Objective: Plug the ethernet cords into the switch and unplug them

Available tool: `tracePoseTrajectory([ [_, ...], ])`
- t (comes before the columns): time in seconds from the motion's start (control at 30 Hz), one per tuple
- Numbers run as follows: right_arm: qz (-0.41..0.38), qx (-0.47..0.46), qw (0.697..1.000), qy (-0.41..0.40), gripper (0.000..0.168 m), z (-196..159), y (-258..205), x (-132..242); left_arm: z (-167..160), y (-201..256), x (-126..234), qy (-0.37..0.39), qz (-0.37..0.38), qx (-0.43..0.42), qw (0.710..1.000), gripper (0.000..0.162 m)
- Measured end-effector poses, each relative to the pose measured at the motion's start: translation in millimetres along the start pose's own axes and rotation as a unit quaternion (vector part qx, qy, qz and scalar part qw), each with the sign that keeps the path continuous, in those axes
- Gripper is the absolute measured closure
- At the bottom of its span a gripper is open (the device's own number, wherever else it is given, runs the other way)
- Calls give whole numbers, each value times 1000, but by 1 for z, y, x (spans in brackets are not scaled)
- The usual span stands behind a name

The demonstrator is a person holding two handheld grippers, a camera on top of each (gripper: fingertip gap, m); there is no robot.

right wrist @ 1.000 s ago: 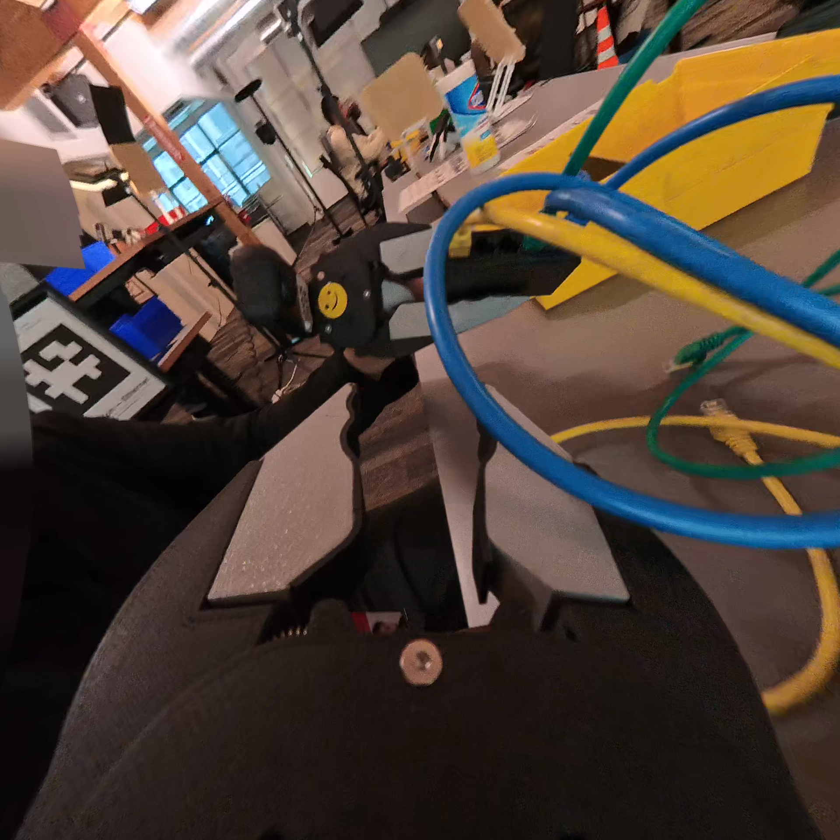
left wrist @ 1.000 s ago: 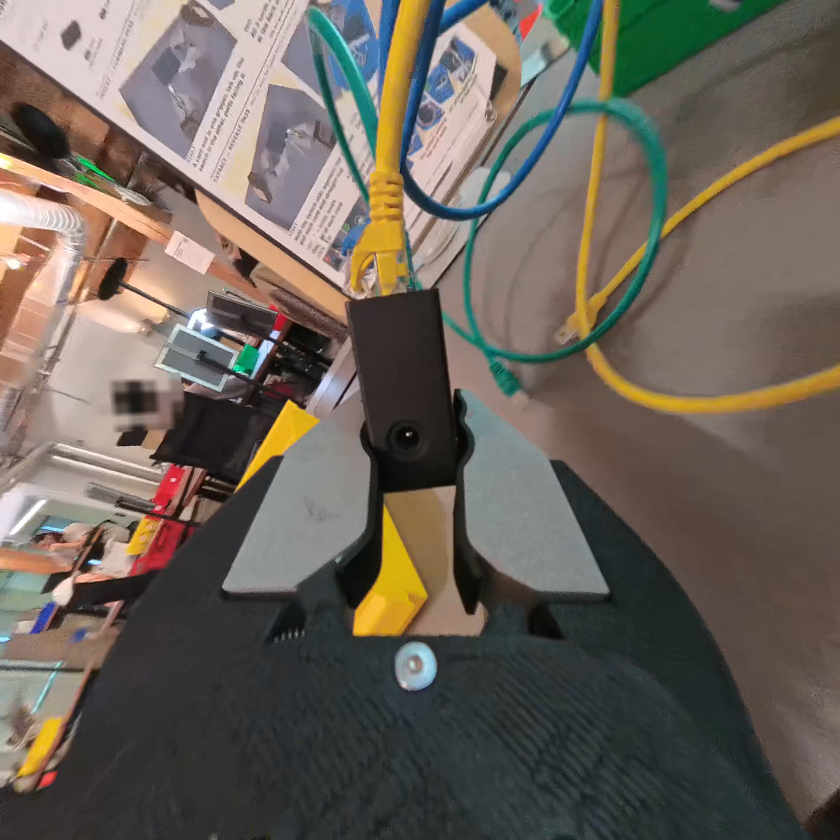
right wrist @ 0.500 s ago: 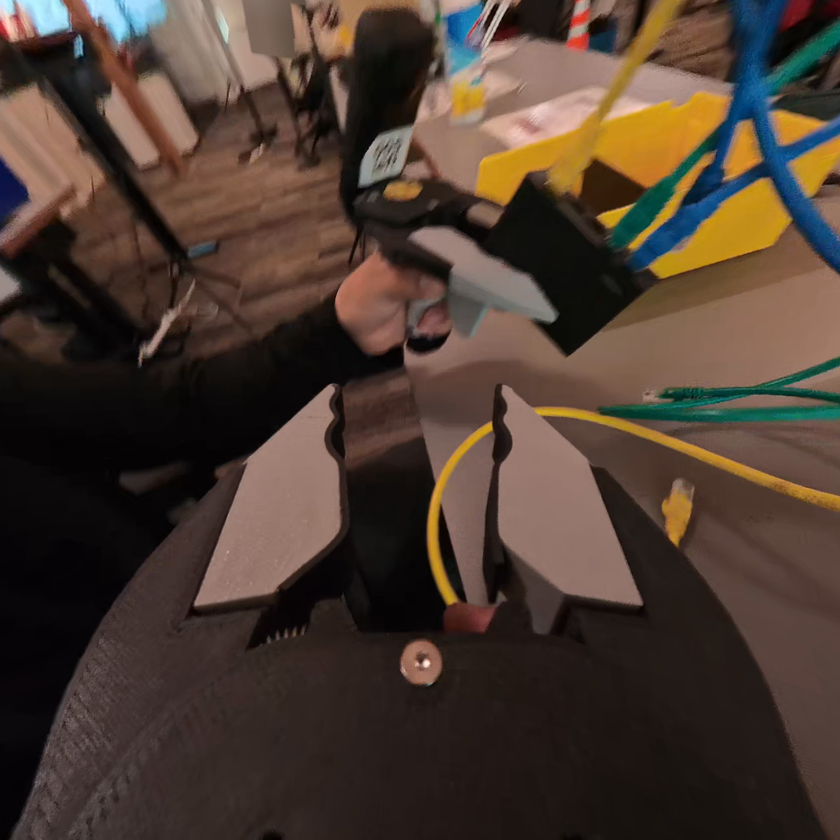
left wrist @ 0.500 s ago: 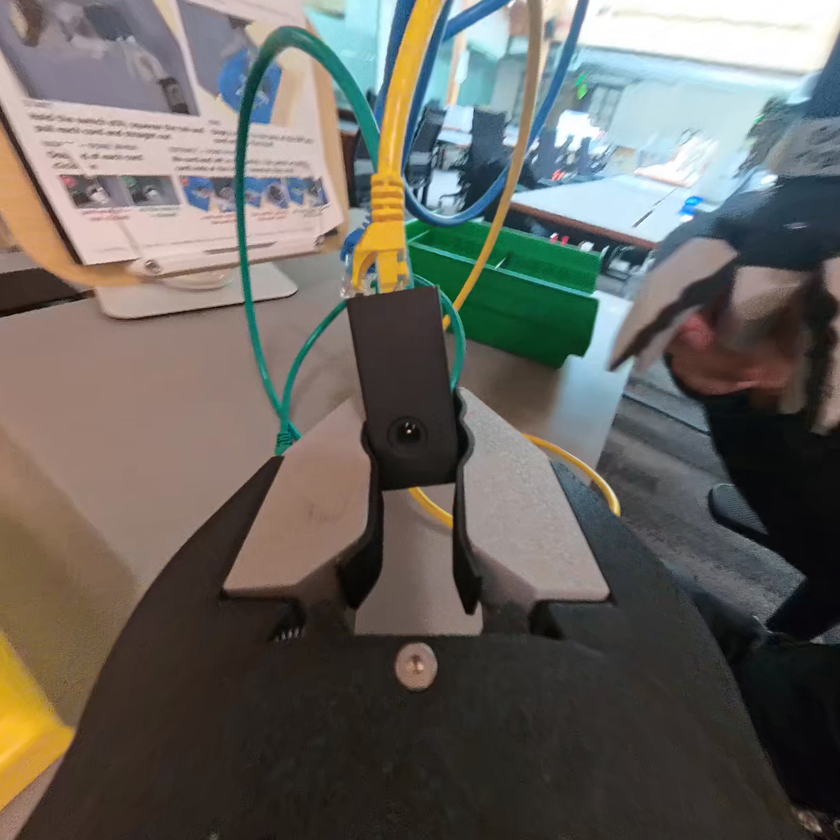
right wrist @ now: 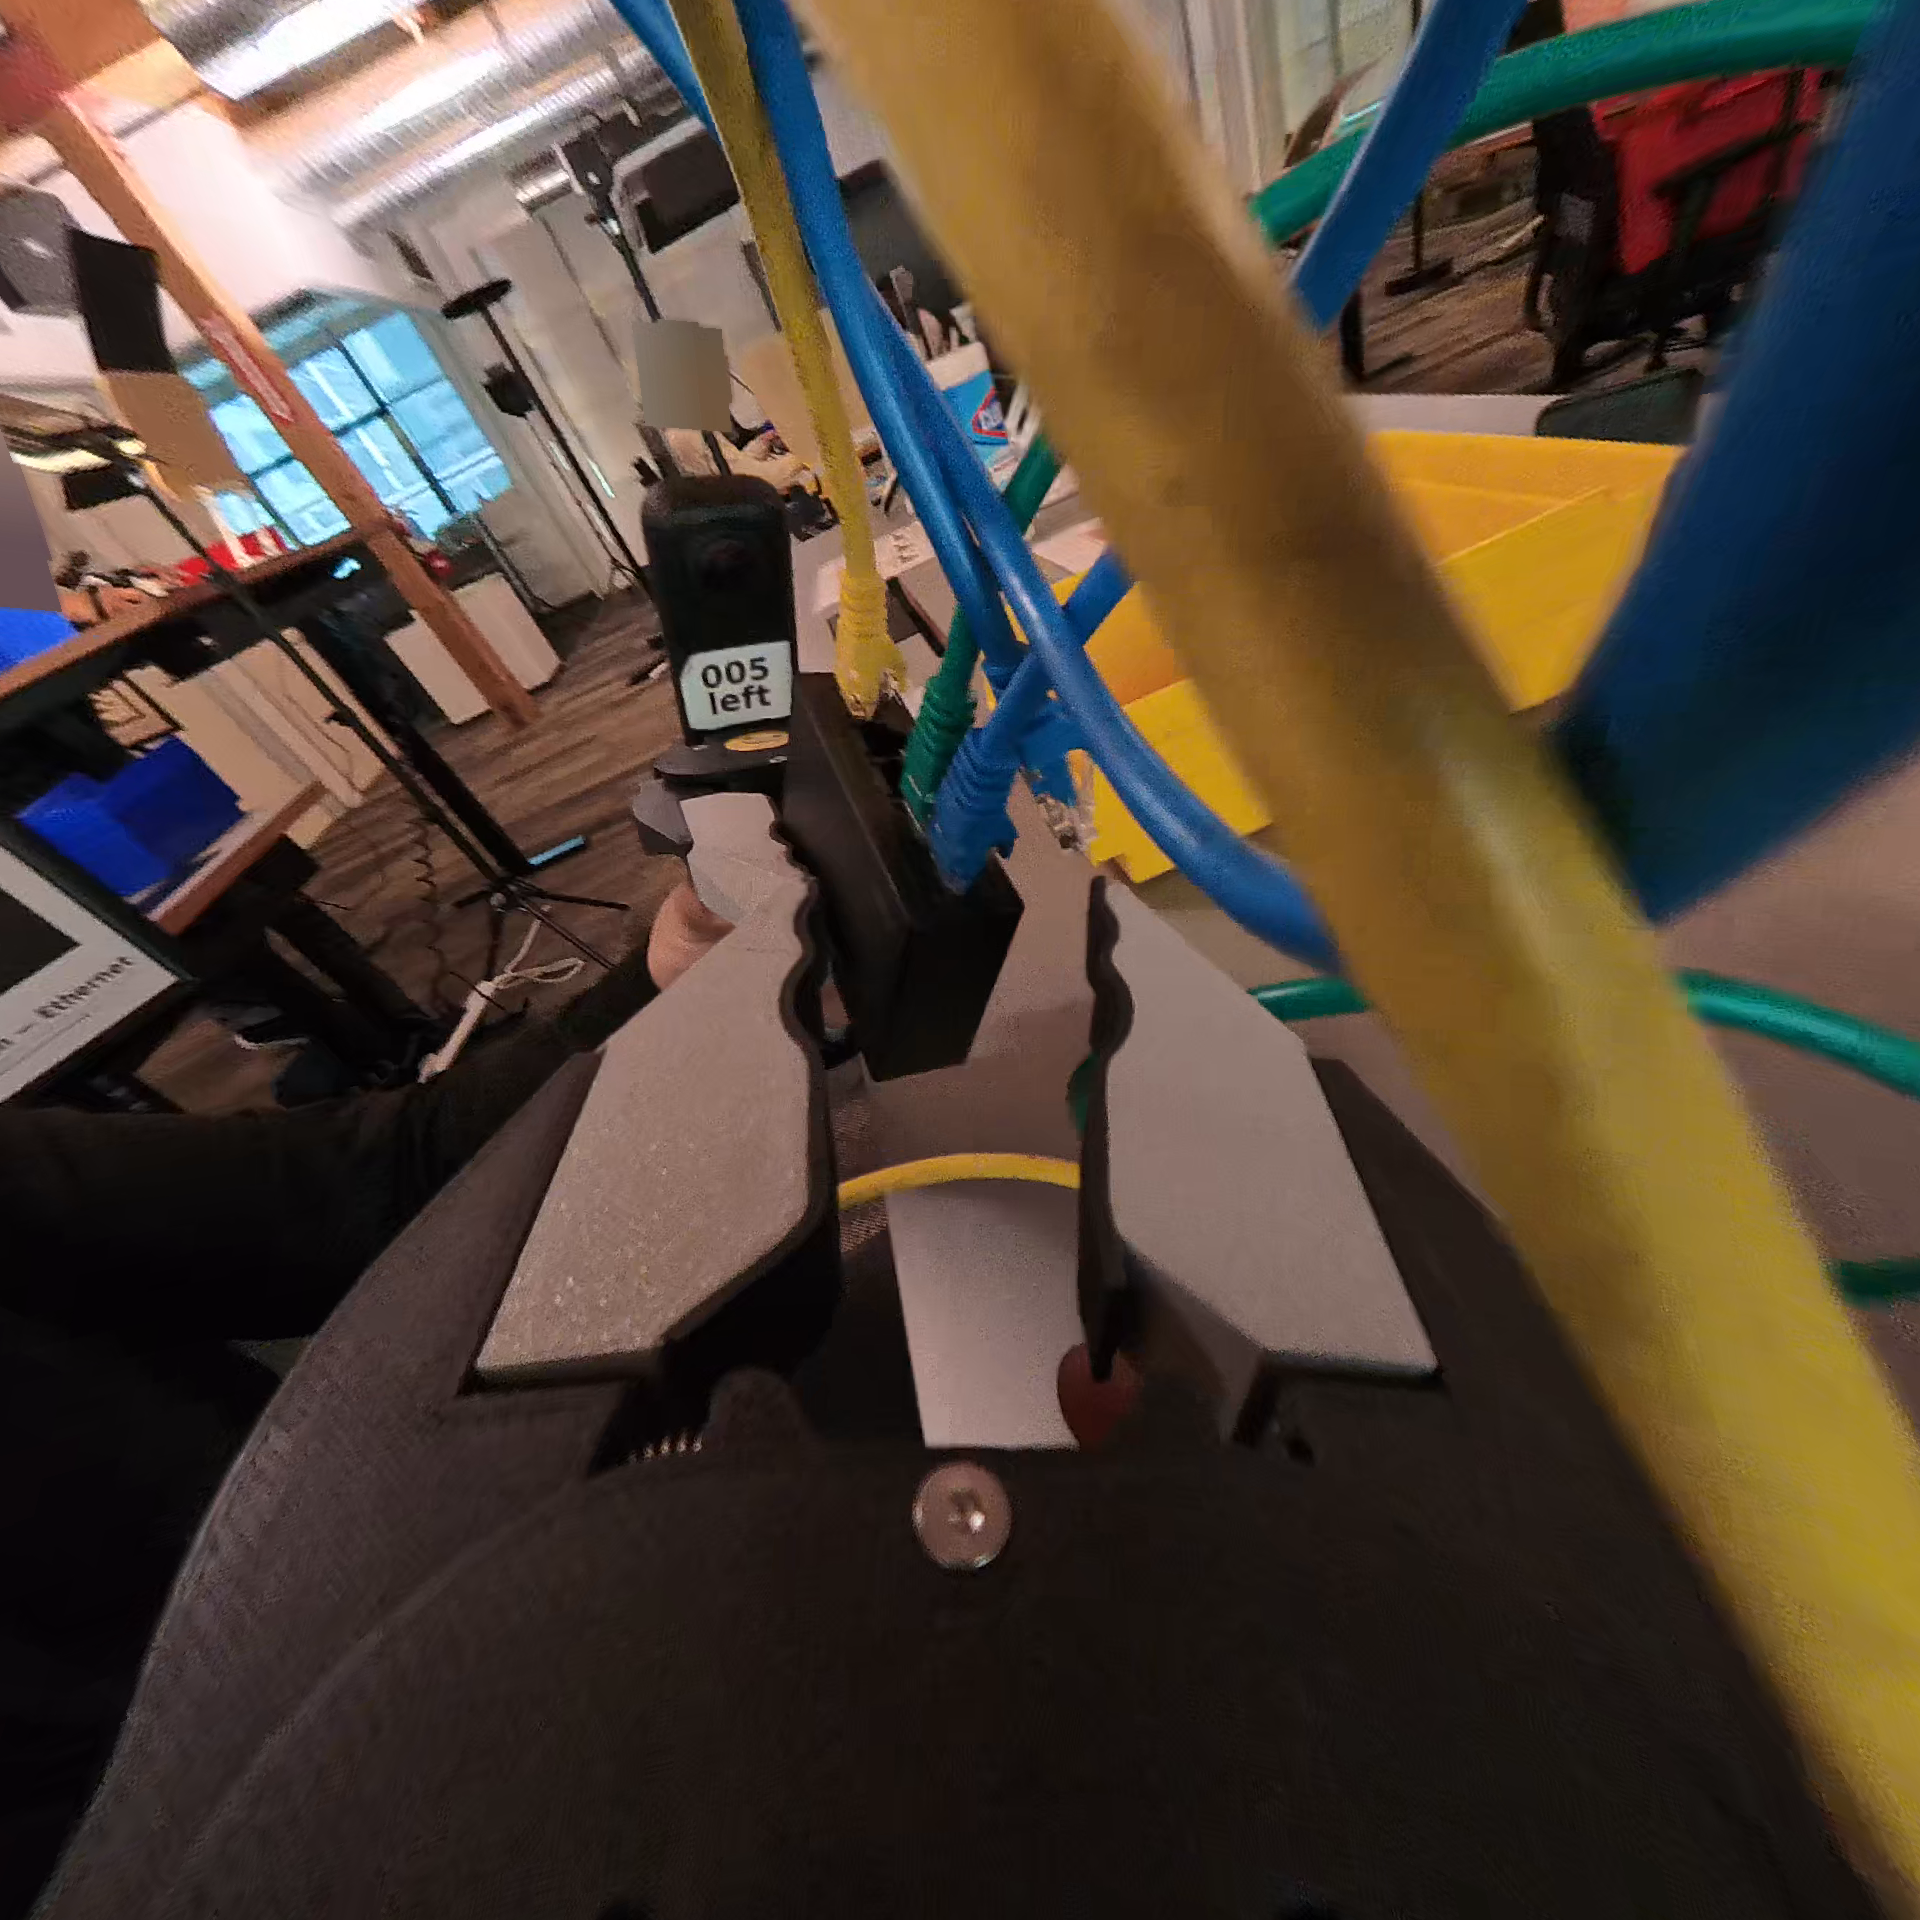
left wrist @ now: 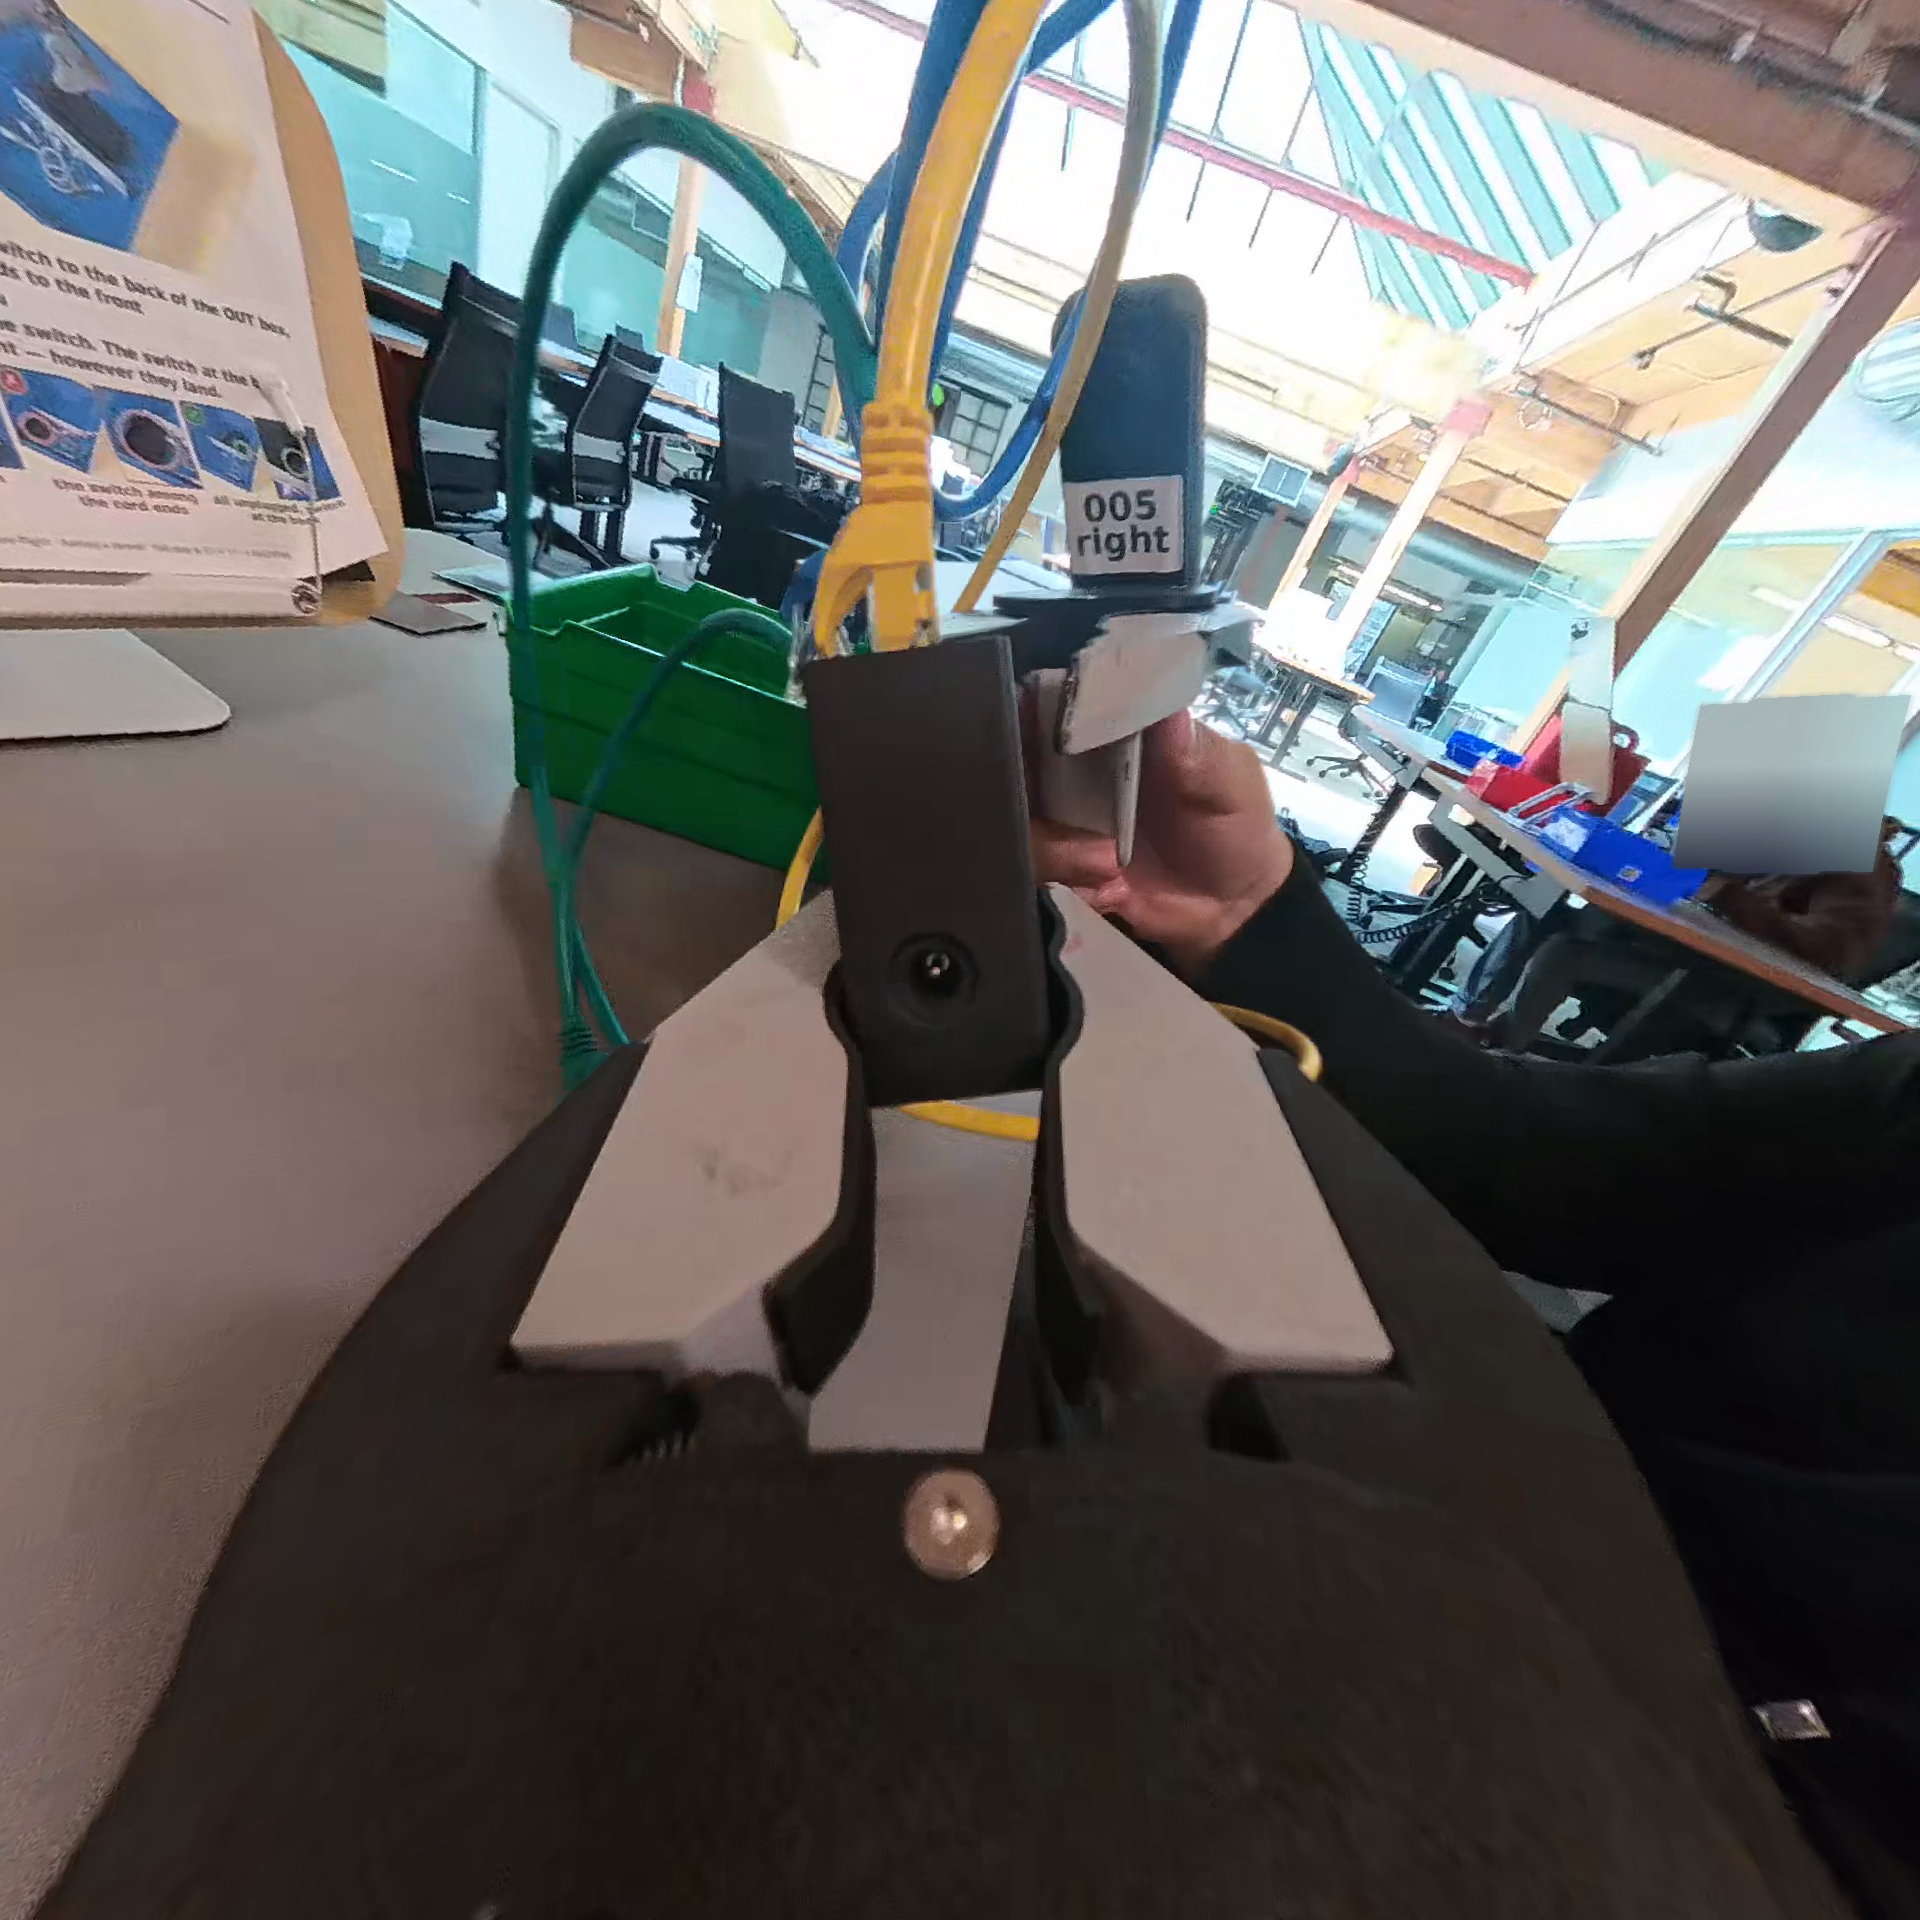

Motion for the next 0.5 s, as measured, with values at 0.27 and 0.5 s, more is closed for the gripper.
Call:
tracePoseTrajectory([
  [0.27,-16,41,998,-50,107,-7,-3,-11,1,11,-7,8,-29,10,999,134],
  [0.5,26,49,996,-72,136,-2,-19,-20,5,8,-2,-3,-15,18,1000,133],
])
Point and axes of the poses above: each gripper's, where its closed fingertips meet, x back along the fingers, z out of its top, y = z × x across the jaws, the point moved 2 cm from there along x, back along the fingers, and after that the axes turned 4 degrees about -z, right-handed, at the moved point
